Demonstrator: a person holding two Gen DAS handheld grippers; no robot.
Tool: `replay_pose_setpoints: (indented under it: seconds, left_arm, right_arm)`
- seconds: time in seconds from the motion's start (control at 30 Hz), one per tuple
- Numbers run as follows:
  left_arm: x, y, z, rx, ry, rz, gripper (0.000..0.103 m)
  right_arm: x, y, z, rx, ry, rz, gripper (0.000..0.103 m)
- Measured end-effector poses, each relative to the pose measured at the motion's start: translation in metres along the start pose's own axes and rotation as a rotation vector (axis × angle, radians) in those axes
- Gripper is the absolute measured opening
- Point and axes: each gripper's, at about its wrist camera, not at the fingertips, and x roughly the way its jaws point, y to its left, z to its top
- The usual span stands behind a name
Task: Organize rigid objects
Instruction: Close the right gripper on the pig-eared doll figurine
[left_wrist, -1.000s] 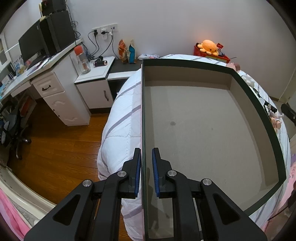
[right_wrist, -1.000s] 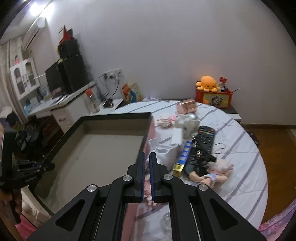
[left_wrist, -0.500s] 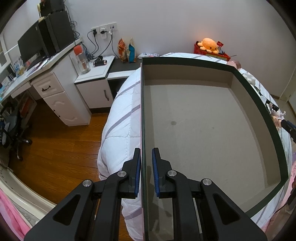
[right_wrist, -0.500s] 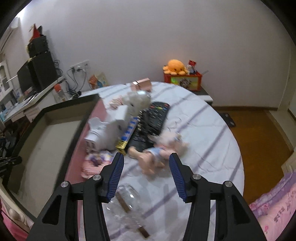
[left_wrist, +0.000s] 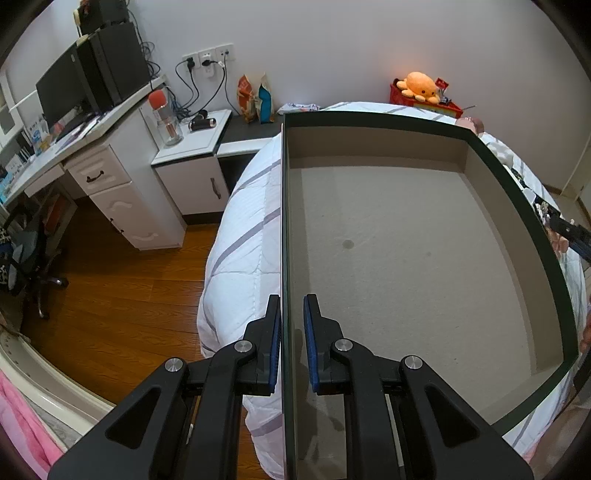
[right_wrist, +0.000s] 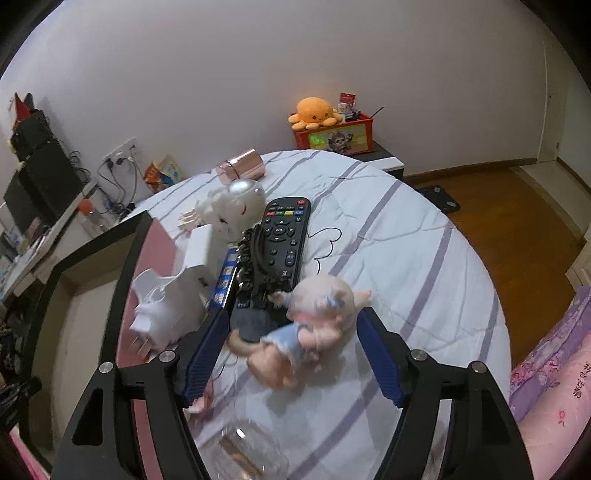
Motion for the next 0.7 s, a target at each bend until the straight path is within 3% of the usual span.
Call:
replay_pose_setpoints:
  seconds: [0.17, 0.33, 0.6, 0.63, 0.7]
  left_arm:
    - [0.000, 0.000, 0.000, -0.003, 0.000, -0.005, 0.012]
    - [0.000, 0.002, -0.001, -0.001, -0.002, -0.014, 0.012]
    - [-0.001, 0.001, -0.002, 0.001, -0.002, -0.014, 0.012]
    - [-0.001, 0.001, -0.002, -0.001, -0.002, -0.014, 0.012]
    - [-0.001, 0.001, -0.001, -0.003, -0.001, -0.015, 0.012]
  right_arm:
    - [0.008, -0.002, -0.004, -0.030, 0.028, -0.007, 0.076]
    - [-0.003, -0.017, -0.013, -0.084, 0.046, -0.134, 0.076]
    - [0.012, -0.020, 0.002, -0.109, 0.011, -0.095, 0.075]
    - [0.015, -0.019, 0.004, -0.120, 0.010, -0.087, 0.072]
    - [0.023, -0.019, 0.006, -0.132, 0.038, -0.062, 0.045]
